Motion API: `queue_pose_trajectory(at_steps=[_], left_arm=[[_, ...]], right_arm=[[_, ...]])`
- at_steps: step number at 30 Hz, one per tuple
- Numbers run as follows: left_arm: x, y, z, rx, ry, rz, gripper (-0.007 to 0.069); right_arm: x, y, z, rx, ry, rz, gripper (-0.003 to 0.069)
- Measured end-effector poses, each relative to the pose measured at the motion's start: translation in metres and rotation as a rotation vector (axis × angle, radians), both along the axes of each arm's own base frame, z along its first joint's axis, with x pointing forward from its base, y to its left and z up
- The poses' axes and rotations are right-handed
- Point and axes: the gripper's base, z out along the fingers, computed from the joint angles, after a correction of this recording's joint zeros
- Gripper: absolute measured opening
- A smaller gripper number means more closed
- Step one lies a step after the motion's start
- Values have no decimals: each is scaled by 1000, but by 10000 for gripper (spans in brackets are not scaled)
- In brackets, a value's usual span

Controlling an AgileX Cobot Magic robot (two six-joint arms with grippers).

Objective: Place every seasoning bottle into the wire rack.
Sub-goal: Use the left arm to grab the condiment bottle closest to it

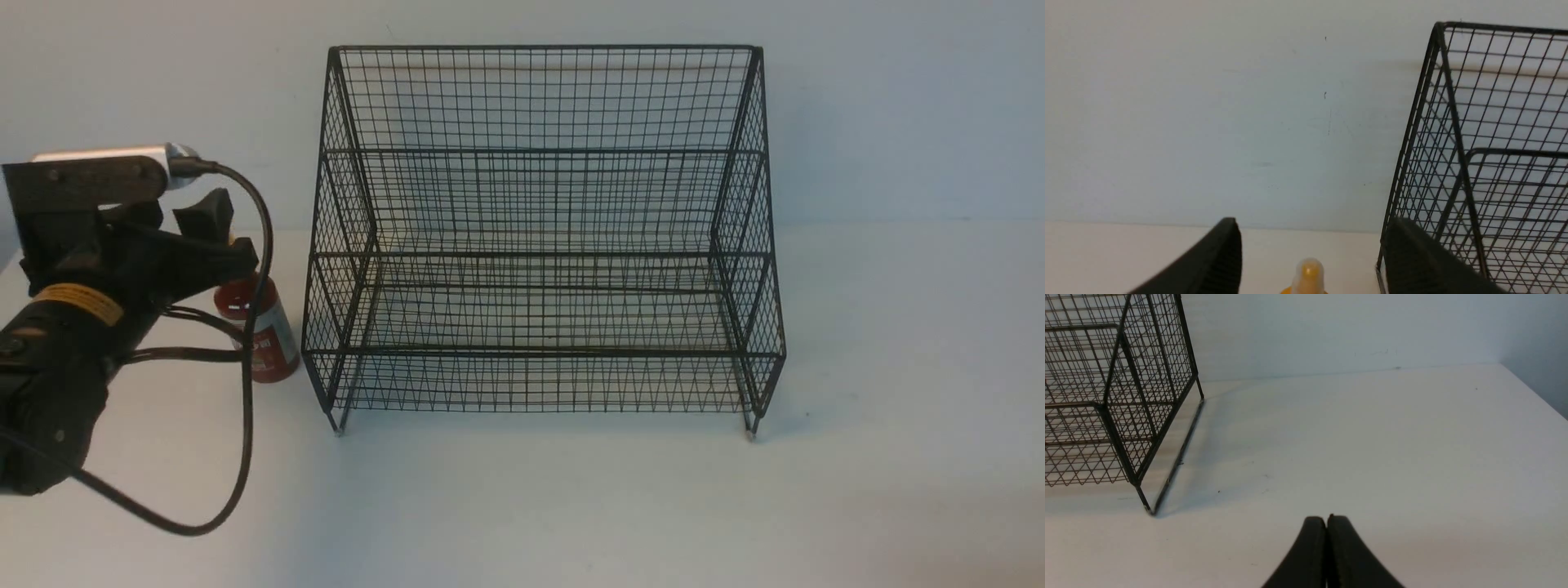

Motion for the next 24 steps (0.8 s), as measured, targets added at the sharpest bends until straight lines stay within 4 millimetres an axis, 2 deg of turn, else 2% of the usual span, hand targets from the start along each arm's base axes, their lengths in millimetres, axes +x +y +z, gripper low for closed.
queue_pose_trajectory(at_steps=[8,12,14,16,22,24], left_arm=[[26,-1,-28,5,72,0,440],[31,-2,-41,7,108,0,433],[32,-2,-49,9,131,-1,393],[33,-2,-52,16,142,-10,292],[30,-3,-42,38,135,-24,289],[25,-3,-24,75,100,-30,289]], right_arm=[[0,0,0,0,0,0,-15],[0,0,0,0,0,0,-15],[0,0,0,0,0,0,-15],[0,0,0,0,0,0,-15],[0,0,0,0,0,0,-15],[0,0,0,0,0,0,-15]])
